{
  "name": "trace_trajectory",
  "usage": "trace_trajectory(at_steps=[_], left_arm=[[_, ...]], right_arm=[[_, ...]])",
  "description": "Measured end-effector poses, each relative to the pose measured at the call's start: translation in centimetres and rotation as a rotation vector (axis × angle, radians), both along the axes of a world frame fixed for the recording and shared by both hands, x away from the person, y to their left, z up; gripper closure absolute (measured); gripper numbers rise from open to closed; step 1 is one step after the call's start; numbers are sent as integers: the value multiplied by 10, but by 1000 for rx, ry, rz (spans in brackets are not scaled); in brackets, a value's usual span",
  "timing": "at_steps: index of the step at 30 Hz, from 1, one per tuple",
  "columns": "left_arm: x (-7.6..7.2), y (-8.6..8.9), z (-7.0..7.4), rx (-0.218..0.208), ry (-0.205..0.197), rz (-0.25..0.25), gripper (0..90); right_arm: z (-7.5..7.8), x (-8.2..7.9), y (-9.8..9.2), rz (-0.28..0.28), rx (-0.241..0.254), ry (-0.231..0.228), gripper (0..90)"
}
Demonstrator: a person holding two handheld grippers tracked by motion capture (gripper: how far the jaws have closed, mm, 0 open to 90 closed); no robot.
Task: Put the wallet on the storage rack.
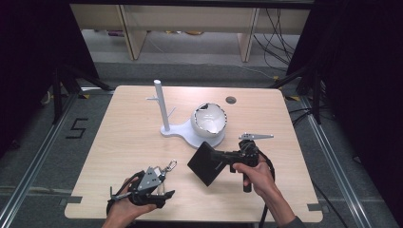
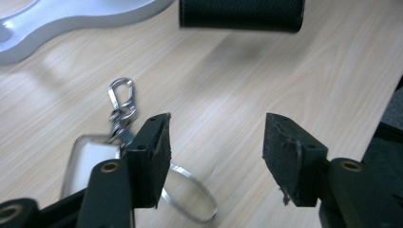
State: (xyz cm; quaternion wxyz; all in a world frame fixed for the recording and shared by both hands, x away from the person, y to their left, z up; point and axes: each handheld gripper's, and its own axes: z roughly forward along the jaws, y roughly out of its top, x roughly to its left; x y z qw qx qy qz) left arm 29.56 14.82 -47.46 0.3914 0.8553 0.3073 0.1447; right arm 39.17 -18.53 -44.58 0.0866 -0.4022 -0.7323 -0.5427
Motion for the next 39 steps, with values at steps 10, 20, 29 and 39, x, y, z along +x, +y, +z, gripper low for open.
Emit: trace_trajectory(at_steps=[10,20,29,39], left_arm=[[1,31,-2,-19,-7,91,366],[3,41,-3,-21,-10,139,304],[5,43,-6,-34,-10,154,296],[5,43,-7,-15,-6,145,289]], right_arm=[[18,18,-10,-50,-15,-41,804],[53,43,-28,-129,-14,-102,804],[71,71,-37,-223,-18,-114,804],[74,101,-40,-309,-31,-119,804]])
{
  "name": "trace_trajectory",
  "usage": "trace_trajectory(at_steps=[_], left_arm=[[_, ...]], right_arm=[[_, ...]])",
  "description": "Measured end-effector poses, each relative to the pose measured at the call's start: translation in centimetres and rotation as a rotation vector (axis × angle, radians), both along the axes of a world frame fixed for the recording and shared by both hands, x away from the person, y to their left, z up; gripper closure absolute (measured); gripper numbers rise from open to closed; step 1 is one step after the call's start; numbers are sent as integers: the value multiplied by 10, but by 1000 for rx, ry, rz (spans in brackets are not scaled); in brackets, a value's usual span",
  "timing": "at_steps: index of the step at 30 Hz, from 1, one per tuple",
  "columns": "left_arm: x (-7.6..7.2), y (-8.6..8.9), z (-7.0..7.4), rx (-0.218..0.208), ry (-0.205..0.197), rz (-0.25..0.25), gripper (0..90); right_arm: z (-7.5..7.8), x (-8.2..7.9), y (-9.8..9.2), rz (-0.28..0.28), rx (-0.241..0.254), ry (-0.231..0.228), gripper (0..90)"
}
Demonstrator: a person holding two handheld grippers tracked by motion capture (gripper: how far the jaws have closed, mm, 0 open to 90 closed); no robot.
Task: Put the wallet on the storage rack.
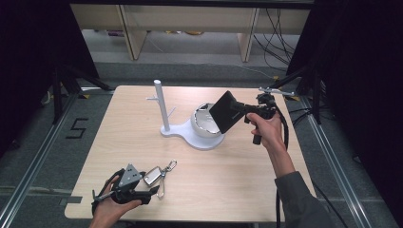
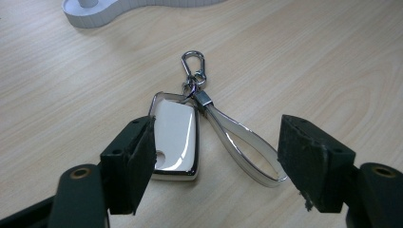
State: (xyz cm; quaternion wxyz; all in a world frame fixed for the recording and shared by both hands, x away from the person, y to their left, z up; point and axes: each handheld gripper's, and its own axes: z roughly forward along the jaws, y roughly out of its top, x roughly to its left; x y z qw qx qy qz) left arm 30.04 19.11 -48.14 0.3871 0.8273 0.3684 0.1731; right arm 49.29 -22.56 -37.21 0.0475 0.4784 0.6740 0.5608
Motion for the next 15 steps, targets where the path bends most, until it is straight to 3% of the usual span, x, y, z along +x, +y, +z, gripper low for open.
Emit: trace_trajectory(at_steps=[1,3,7,11,12,15], left_arm=[[-1,0,0,-13,1,11,289],[0,2,1,-9,3,6,287],[0,3,0,-18,-1,24,286],[-1,2,-1,-21,-5,18,287],[0,4,0,2,-4,9,287],[-1,1,-2,-38,-4,21,287]], right_arm=[[-1,1,2,-20,9,31,804],[-6,9,2,-33,-15,16,804],[-13,20,6,-67,-4,49,804],[-14,29,12,-74,-5,52,804],[-17,32,13,-77,-17,38,804],[-22,37,18,-86,-18,77,804]])
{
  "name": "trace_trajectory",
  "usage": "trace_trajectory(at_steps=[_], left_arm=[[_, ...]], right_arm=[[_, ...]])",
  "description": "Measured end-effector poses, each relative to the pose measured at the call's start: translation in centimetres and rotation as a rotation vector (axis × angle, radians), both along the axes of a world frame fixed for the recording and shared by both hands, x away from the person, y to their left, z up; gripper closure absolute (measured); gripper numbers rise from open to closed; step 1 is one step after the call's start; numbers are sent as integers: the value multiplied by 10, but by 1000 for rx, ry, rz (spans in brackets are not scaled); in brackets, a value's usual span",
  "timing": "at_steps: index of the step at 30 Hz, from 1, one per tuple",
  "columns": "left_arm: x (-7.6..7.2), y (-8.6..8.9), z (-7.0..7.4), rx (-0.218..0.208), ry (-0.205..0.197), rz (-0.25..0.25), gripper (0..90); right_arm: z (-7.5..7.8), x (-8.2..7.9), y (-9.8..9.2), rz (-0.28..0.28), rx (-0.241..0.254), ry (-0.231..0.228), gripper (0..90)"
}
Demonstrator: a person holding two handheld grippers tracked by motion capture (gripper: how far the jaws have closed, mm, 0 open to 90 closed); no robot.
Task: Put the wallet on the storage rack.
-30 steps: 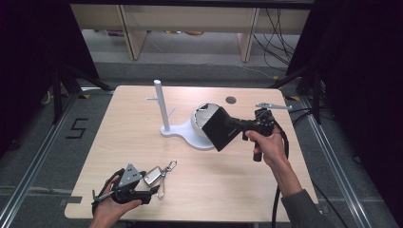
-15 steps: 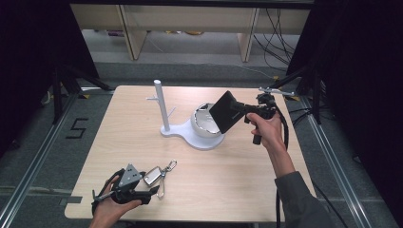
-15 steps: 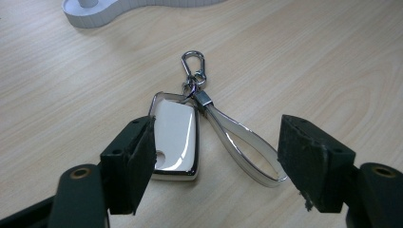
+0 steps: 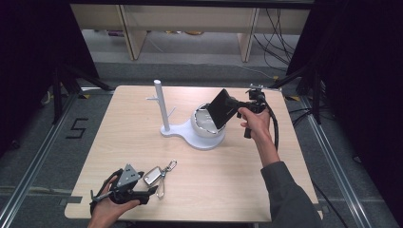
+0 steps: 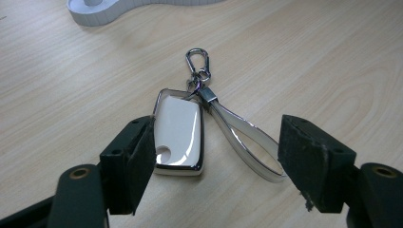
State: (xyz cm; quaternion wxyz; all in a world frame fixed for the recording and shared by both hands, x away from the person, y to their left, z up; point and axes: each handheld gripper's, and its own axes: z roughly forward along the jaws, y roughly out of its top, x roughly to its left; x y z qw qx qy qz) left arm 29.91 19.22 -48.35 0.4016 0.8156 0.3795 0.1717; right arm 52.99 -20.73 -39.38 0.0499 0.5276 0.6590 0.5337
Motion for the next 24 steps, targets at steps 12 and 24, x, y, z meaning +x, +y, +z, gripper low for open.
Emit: trace_trajectory(at_steps=[12,24], left_arm=[[1,4,-2,8,7,1,289],[2,4,-5,19,14,-18,286]], right_arm=[[-27,11,23,19,-15,52,803],[-39,11,28,62,-66,65,643]])
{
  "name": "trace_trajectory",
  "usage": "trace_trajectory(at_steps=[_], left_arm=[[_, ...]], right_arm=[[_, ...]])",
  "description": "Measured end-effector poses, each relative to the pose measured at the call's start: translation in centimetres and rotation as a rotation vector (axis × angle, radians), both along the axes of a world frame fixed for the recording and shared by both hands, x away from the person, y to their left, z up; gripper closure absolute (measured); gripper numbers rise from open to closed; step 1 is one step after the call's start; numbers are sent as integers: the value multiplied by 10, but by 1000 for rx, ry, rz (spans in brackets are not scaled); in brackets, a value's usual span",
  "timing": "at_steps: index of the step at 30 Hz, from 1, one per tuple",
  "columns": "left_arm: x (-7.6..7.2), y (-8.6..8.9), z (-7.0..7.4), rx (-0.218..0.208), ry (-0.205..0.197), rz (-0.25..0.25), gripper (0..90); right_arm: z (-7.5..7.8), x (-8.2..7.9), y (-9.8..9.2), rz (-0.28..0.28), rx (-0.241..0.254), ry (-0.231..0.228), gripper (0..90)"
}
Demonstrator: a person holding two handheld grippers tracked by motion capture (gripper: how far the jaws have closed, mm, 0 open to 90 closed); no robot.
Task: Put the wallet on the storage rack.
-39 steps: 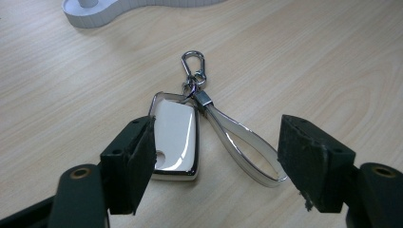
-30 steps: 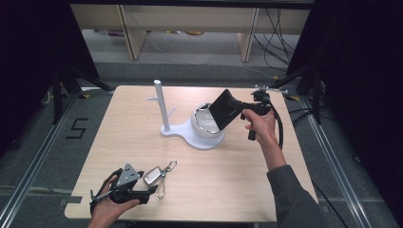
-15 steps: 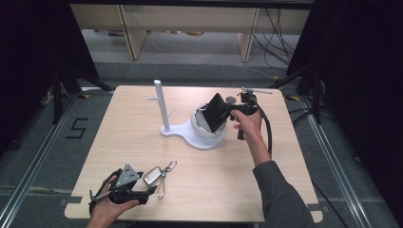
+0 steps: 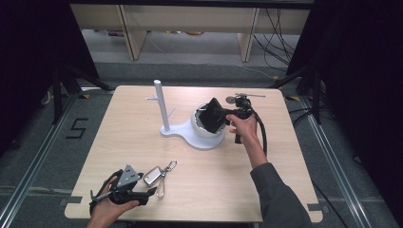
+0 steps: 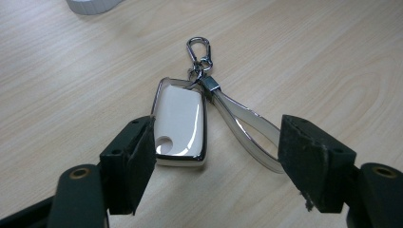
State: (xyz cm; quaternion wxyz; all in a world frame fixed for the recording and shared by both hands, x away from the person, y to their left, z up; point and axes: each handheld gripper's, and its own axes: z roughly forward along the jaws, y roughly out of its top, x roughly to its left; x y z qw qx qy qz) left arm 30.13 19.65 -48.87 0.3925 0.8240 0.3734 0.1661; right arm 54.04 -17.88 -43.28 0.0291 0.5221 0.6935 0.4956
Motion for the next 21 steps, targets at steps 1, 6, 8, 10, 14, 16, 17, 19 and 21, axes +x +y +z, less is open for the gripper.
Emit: trace_trajectory(at_steps=[1,6,8,10,14,16,17,19,21], left_arm=[[-1,-1,0,-7,6,15,285],[-1,0,0,-6,9,20,279],[0,1,0,9,10,16,278],[0,0,0,8,10,9,277],[0,0,0,-7,6,20,276],[0,1,1,11,9,13,276],[0,2,1,23,8,14,276],[0,3,1,24,12,6,275],[0,3,1,22,15,5,271]], right_arm=[[3,-2,0,-7,-14,10,612],[7,-4,-12,-51,-83,-9,408],[10,-9,-18,-70,-81,-21,389],[13,-15,-22,-79,-41,-8,374],[18,-30,-36,-92,-72,-65,360],[19,-39,-42,-89,-96,-102,359],[20,-47,-43,-90,-97,-109,359],[19,-59,-47,-75,-135,-147,357],[17,-72,-50,-54,-154,-165,357]])
